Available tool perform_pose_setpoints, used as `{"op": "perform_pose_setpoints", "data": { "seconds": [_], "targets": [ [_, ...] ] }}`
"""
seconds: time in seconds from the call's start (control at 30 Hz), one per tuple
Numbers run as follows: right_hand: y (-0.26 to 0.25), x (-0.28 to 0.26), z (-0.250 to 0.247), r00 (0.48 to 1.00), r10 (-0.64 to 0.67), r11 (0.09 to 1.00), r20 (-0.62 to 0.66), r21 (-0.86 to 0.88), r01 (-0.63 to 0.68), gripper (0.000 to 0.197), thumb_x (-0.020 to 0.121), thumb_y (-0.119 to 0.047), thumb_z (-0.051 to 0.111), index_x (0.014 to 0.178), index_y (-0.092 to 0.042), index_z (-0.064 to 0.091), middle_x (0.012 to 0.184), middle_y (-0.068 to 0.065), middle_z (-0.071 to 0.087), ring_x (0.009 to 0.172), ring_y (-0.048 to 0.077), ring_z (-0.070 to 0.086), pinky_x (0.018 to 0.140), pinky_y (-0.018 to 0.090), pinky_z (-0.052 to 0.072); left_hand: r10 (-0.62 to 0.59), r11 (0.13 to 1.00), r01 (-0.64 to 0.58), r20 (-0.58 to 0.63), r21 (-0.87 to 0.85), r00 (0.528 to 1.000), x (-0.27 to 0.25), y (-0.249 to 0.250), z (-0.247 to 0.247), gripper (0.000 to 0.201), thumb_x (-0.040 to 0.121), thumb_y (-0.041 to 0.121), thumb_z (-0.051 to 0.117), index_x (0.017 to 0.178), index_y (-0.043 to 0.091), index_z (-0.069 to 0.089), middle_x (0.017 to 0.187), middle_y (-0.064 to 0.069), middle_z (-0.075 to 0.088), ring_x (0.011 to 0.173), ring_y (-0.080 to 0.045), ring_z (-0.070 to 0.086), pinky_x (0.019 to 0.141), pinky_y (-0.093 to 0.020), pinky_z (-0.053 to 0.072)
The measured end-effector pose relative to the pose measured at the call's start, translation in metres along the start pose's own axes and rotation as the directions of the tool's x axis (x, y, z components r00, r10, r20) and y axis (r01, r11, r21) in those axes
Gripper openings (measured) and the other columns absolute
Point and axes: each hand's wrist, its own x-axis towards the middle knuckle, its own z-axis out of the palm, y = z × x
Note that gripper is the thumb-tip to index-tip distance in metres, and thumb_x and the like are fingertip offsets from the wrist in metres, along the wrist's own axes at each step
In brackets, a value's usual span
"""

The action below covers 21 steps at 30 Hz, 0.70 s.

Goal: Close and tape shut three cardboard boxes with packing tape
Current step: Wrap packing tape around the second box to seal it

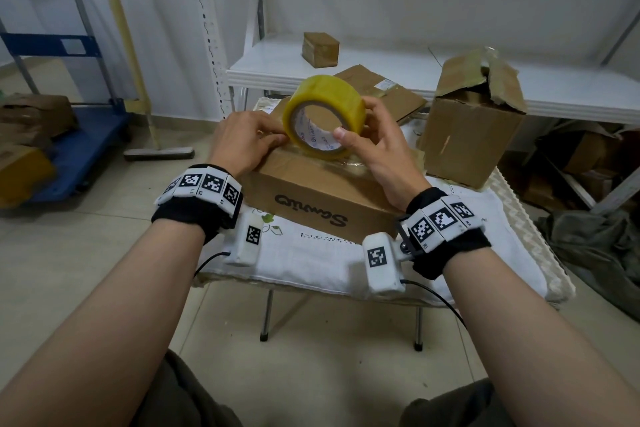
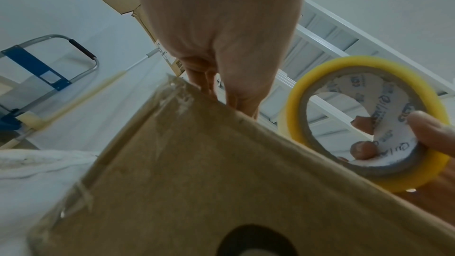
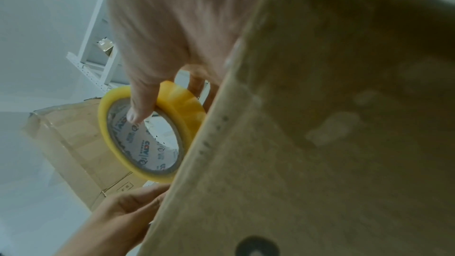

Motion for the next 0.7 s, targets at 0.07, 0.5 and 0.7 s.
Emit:
{"op": "perform_pose_setpoints", "data": {
  "seconds": [0.07,0.5,0.7],
  "targets": [
    [0.002,0.002,0.001,1.000,0.009,1.000,0.000,-0.015,-0.009,0.050,0.092,-0.025,0.074,0.136,-0.017,0.049,0.127,0.014,0.060,0.116,0.025,0.061,0.096,0.042,0.058,-0.013,1.000,0.013,-0.003,0.010,1.000,0.001,0.000,0.002,0.013,0.088,0.034,0.072,0.100,0.032,0.079,0.113,0.009,0.070,0.105,-0.019,0.062,0.092,-0.041,0.049],
    [0.004,0.010,0.001,1.000,0.015,0.985,-0.012,-0.170,-0.017,0.061,0.093,-0.027,0.072,0.148,-0.028,0.044,0.131,-0.002,0.060,0.118,0.016,0.060,0.100,0.035,0.054,0.050,0.987,-0.055,0.034,0.149,0.998,-0.003,0.012,0.003,0.016,0.090,0.033,0.069,0.100,0.024,0.079,0.113,0.004,0.064,0.103,-0.022,0.057,0.079,-0.034,0.041],
    [0.004,0.009,0.001,0.999,0.015,0.970,-0.043,-0.244,-0.025,0.066,0.092,-0.020,0.074,0.149,-0.027,0.041,0.125,-0.005,0.058,0.108,0.007,0.059,0.085,0.012,0.051,0.121,0.992,-0.122,0.043,0.025,0.992,-0.005,0.010,0.004,0.015,0.087,0.014,0.073,0.100,0.015,0.080,0.107,-0.003,0.071,0.100,-0.023,0.062,0.094,-0.034,0.046]
  ]
}}
